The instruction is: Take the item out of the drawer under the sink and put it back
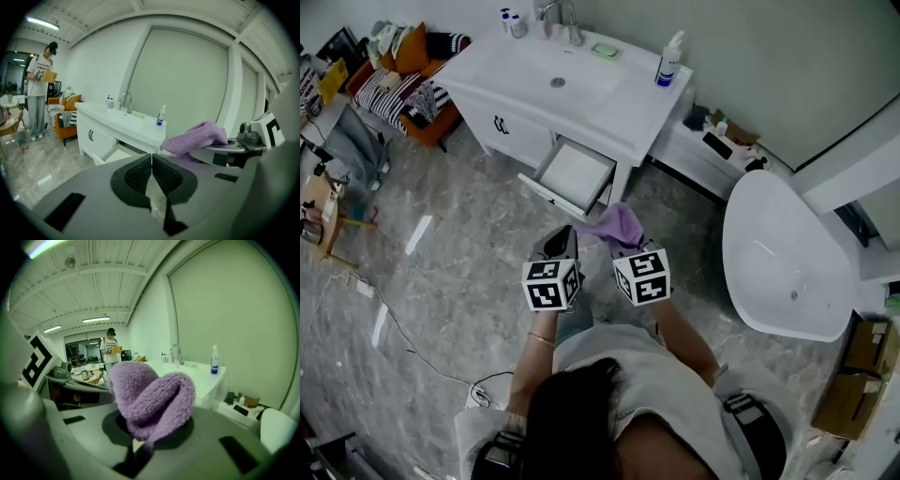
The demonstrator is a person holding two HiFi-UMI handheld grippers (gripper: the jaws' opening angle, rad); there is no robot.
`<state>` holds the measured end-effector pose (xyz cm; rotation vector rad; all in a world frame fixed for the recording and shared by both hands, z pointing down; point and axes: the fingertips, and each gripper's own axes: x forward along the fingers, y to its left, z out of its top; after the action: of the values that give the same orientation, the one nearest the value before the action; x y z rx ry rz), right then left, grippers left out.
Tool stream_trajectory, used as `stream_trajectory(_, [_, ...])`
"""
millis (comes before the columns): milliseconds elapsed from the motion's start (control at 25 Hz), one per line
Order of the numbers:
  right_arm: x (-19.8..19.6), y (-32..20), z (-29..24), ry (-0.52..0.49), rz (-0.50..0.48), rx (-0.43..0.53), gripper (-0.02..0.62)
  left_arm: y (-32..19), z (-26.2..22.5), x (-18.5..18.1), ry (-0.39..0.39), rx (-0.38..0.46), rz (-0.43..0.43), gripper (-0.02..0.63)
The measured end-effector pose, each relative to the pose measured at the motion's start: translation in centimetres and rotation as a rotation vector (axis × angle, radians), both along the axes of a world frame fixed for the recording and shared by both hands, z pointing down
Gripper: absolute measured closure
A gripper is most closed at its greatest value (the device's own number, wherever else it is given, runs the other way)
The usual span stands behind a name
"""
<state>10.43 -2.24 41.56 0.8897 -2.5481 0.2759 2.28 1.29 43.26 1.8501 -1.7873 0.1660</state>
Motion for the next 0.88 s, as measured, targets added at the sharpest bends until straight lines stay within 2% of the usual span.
stream_trajectory(440, [-5.0,-5.2,0.7,-0.033,0.024,-0.066,0.549,-5.1,0.8,-5.0,0.006,-0.036,0.017,0.595])
stream_trajectory(880, [-9.8,-8.7,1.9,-0.018,0.064,-0.094,0.549,-8.7,1.8,-10.6,0.030,-0.049,0.022,0.600])
